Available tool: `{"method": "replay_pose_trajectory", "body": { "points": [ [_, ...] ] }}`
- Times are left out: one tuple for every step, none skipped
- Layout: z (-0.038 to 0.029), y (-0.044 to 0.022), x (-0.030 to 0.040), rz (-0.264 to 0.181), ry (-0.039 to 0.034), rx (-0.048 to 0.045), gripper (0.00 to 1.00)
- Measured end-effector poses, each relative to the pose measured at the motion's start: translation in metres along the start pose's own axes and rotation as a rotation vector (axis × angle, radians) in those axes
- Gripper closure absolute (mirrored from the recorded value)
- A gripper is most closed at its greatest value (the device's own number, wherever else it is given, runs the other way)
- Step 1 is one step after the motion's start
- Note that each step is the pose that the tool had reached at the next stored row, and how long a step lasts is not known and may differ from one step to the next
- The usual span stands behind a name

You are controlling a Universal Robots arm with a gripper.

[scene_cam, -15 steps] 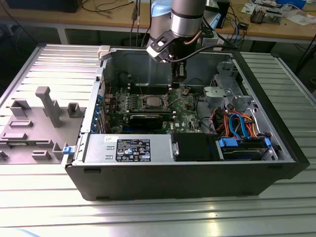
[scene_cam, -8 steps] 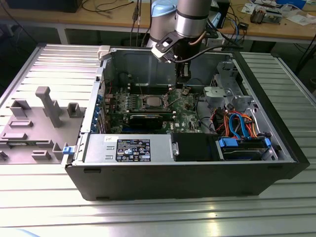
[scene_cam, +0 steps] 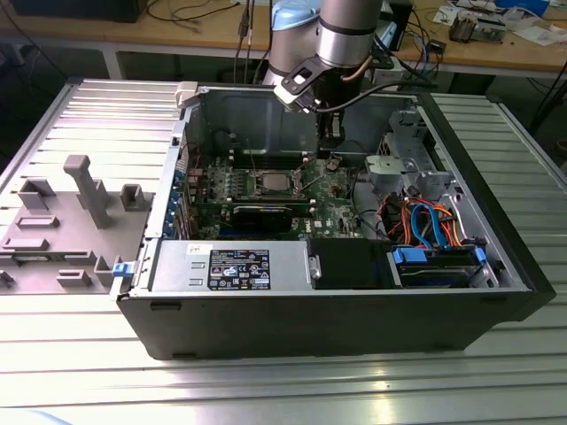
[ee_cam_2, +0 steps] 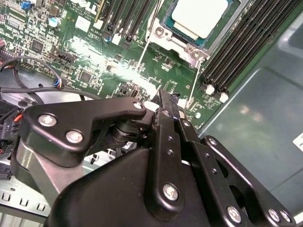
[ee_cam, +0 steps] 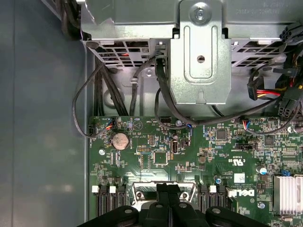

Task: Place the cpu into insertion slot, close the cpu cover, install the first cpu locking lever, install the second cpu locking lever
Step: 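Close the cpu cover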

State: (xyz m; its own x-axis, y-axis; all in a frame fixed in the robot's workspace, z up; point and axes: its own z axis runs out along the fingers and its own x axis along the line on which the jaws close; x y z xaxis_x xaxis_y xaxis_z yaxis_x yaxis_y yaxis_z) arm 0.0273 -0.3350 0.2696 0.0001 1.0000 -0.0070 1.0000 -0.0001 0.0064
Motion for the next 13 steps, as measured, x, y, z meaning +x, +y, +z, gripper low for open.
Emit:
{"method": "replay_pose_trajectory", "body": {
  "points": [
    [0.0000, 0.0000, 0.0000, 0.000, -0.0001, 0.0000, 0.89],
    [0.0000, 0.0001, 0.0000, 0.000, -0.0001, 0.0000, 0.89],
    [0.0000, 0.0001, 0.0000, 0.000, 0.0000, 0.0000, 0.89],
    [0.0000, 0.0001, 0.0000, 0.000, 0.0000, 0.0000, 0.89],
    [0.0000, 0.0001, 0.0000, 0.000, -0.0001, 0.0000, 0.89],
    [0.0000, 0.0002, 0.0000, 0.000, -0.0001, 0.0000, 0.89],
    [0.0000, 0.0004, 0.0000, 0.000, -0.0001, 0.0000, 0.89],
    [0.0000, 0.0008, 0.0000, 0.000, 0.0000, 0.0000, 0.89],
    [0.0000, 0.0013, 0.0000, 0.000, 0.0000, 0.0000, 0.89],
    [0.0000, 0.0020, 0.0000, 0.000, 0.0000, 0.0000, 0.89],
    [0.0000, 0.0033, 0.0000, 0.000, 0.0000, 0.0000, 0.89],
    [0.0001, 0.0046, 0.0000, 0.000, 0.0000, 0.0000, 0.89],
    [0.0001, 0.0054, 0.0000, 0.000, 0.0000, 0.0000, 0.89]
  ]
}}
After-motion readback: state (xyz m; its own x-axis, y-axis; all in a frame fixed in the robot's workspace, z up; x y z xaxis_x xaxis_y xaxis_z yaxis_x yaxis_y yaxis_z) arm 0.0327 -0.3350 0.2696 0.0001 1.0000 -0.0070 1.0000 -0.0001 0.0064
